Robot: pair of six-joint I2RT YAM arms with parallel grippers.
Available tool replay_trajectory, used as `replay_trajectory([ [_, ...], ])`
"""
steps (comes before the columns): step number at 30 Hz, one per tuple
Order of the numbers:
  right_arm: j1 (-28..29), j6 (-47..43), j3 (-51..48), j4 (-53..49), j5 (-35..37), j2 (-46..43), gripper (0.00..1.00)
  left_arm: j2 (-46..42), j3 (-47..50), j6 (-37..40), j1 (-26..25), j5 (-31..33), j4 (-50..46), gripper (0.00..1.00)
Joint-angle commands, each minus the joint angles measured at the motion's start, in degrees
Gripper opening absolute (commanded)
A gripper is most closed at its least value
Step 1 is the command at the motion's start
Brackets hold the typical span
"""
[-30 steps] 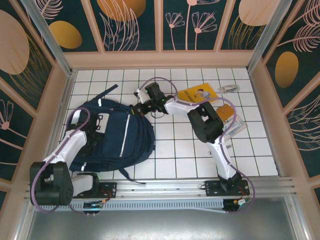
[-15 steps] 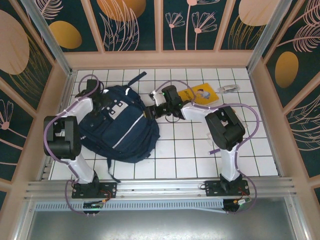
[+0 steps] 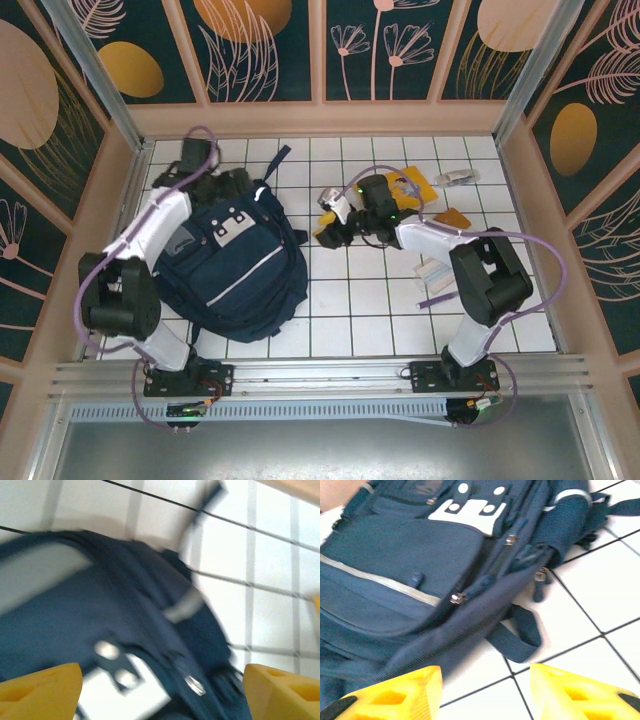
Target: Pack the student bag
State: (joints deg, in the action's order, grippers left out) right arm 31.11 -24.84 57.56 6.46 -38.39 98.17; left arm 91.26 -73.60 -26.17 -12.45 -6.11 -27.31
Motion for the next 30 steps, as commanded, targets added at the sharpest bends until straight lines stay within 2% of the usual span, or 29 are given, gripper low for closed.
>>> replay_trajectory([
  [1,-1.1,-6.2,-2.8,8.0,4.5,-2.5,0.50,-2.0,6.1,-7.3,-7.7,-0.1,-5.4,0.81],
  [3,-1.5,-4.7,-4.7,12.7,7.9,-3.5,0.50,-2.3,8.5,-15.0,-10.4,0.9,-3.9,0.81],
  [5,-1.6,-2.2,-6.6,17.6,11.6,-4.2,0.50,-2.3,8.8,-20.0,-13.9,5.4,-1.1,0.82],
  [9,-1.6,4.1,-9.4,24.7,13.1,-4.8,0.50,5.0,1.8,-27.5,-17.5,12.5,-2.9,0.85],
  [12,-1.5,9.6,-11.4,29.3,14.8,-5.3,0.50,12.8,-5.0,-30.0,-18.9,15.6,-7.6,0.87],
  [14,-1.6,13.1,-13.7,33.6,17.6,-6.3,0.50,16.8,-8.3,-30.7,-19.7,19.5,-11.6,0.91],
  [16,-1.7,16.4,-16.2,38.2,18.7,-6.9,0.50,20.6,-9.9,-30.9,-19.9,24.9,-15.9,0.89],
  [20,-1.5,17.2,-15.4,35.5,14.1,-6.4,0.49,27.4,-13.6,-29.4,-20.0,31.1,-22.0,0.76],
  [23,-1.4,18.6,-16.9,36.6,19.4,-7.0,0.50,28.9,-15.2,-24.7,-20.0,28.6,-21.0,0.61],
  [25,-2.0,18.2,-17.9,38.2,17.9,-7.5,0.49,27.7,-15.4,-22.3,-20.0,27.0,-19.5,0.40],
  [28,-2.5,14.3,-16.2,34.5,13.2,-7.1,0.49,24.1,-15.8,-16.8,-20.0,26.4,-17.7,0.12],
  [30,-2.3,12.7,-16.7,35.8,13.9,-7.1,0.49,21.3,-16.5,-11.0,-20.0,27.0,-16.6,0.00],
])
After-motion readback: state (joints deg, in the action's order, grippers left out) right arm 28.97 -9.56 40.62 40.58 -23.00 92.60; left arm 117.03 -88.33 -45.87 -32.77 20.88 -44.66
